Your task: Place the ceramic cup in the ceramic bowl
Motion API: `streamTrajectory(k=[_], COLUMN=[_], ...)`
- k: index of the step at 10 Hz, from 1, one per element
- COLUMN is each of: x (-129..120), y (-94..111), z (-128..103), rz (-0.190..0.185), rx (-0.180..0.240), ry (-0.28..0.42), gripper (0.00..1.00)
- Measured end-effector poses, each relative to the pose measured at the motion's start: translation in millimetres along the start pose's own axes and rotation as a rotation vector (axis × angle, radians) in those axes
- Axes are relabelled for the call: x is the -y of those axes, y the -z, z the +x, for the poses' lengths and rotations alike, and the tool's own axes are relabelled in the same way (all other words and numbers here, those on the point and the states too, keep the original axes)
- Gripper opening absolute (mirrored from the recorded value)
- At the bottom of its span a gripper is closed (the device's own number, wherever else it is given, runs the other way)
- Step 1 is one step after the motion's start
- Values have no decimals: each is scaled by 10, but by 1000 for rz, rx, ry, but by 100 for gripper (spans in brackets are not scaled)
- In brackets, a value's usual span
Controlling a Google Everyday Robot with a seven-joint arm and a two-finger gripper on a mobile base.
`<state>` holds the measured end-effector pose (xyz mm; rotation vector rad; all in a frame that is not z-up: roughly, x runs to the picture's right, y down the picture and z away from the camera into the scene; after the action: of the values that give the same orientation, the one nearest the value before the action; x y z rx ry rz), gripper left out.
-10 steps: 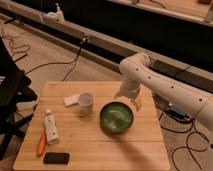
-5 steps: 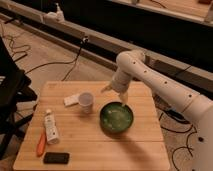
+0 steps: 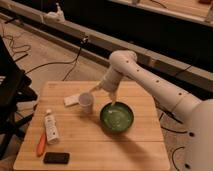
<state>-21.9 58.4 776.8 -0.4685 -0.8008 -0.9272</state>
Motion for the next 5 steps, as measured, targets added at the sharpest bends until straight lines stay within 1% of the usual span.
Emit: streamTrajectory(k=[1, 2, 3, 4, 5], x=[43, 96, 126, 118, 124], y=[-93, -228, -326, -431, -524], z=[-71, -151, -186, -170, -122], rz=[-12, -32, -51, -75, -97], rx=[22, 46, 57, 61, 56], ry=[27, 57, 73, 79, 80], gripper=[80, 80, 80, 80, 80])
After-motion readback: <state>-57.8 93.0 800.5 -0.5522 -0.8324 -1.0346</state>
